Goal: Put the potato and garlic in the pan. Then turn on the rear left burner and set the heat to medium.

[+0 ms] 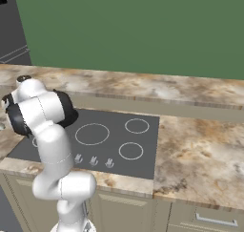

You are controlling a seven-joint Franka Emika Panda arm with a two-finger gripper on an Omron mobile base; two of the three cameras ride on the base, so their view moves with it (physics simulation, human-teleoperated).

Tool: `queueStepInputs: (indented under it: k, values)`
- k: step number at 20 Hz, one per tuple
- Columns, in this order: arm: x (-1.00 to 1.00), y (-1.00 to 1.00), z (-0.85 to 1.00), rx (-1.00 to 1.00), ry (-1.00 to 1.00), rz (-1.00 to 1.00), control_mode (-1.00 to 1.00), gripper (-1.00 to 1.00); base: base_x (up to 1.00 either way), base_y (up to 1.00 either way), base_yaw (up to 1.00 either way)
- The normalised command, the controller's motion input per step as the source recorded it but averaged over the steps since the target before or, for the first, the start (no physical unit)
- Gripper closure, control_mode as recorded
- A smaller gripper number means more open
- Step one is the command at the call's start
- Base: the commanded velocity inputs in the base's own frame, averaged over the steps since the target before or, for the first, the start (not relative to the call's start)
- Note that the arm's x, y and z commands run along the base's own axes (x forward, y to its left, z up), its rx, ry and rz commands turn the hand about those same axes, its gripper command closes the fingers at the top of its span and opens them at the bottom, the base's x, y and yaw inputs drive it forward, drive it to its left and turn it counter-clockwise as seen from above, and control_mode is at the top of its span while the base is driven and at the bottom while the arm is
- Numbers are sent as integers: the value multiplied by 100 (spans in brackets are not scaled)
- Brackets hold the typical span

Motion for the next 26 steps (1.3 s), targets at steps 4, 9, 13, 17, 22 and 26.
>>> queueStepInputs:
  k: [4,9,13,17,22,26]
  values:
    - [-42,56,25,0,0,0,-100,-100,0,0,0]
    - [-38,47,15,0,4,0,-100,-100,0,0,0]
    - [-36,34,15,0,17,0,-100,-100,0,0,0]
    - [-21,26,3,0,25,0,-100,-100,0,0,0]
    - [-17,15,-1,-2,20,-7,-100,-100,0,0,0]
    - [0,18,-7,-4,1,-6,-100,-100,0,0,0]
